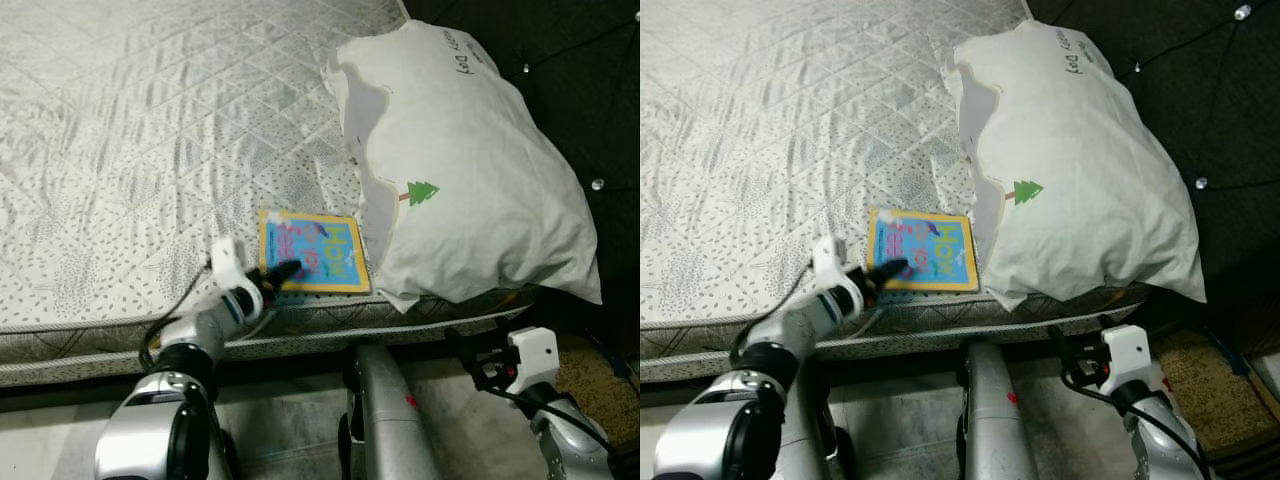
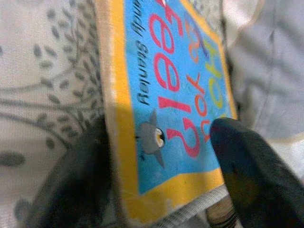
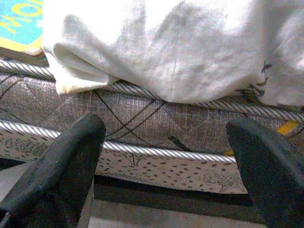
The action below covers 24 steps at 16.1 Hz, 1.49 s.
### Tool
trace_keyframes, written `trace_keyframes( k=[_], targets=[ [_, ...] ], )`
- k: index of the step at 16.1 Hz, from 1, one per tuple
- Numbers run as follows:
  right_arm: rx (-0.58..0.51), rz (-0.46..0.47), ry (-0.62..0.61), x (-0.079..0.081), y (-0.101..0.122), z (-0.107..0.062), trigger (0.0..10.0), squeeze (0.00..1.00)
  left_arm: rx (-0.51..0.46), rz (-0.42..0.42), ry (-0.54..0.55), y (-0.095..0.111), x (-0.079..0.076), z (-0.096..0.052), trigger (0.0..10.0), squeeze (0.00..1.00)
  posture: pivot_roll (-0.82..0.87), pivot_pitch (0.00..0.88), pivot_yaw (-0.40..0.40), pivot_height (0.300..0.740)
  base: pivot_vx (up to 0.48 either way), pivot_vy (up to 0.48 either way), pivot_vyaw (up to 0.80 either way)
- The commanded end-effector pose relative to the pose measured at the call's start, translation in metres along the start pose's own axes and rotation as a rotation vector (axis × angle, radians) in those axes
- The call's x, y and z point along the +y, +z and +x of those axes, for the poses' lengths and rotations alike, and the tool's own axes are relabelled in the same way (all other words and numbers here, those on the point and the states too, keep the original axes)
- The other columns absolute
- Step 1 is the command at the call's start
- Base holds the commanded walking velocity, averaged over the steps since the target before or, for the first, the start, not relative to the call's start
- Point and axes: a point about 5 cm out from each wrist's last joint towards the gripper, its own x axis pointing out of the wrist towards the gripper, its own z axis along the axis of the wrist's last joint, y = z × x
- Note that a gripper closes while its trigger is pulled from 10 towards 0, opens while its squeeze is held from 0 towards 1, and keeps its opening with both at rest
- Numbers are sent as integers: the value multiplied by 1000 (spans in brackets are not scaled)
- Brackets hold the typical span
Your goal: Clean up the room
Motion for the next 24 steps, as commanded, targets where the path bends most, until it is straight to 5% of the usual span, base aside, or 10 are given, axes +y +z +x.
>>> trace_keyframes(
  k=[1, 11, 14, 15, 19, 22, 24],
  targets=[
    [28, 6, 2, 1, -7, -5, 10000, 0, 22, 21, 27, -2, 2, 0, 10000, 1000, -195, 155, -88, 562, 0, 0, 0],
    [5, 8, 17, 16, -6, 5, 10000, 0, 1, 163, 193, 17, 21, -11, 10000, 1000, -167, 151, -64, 562, 0, 0, 0],
    [-106, -19, 38, 24, 30, 10, 10000, 0, -44, 181, 271, 18, 25, -18, 10000, 1000, -153, 149, -58, 562, 0, 0, 0],
    [-171, -20, 47, 34, 57, 11, 10000, 0, -107, 223, 358, 20, 33, -31, 10000, 1000, -143, 148, -53, 562, 0, 0, 0],
    [-221, 9, 67, 58, 79, 15, 10000, 0, -237, 209, 385, 12, 31, -70, 10000, 1000, -75, 148, -46, 562, 0, 0, 0],
    [-215, 24, 66, 67, 94, 16, 10000, 0, -387, 363, 398, 15, 15, -97, 10000, 1000, -41, 150, -37, 562, 0, 0, 0],
    [-204, 22, -13, 54, 105, 34, 10000, 0, -514, 543, 375, 18, -5, -115, 10000, 1000, -21, 144, -19, 562, 0, 0, 0]
  ],
)
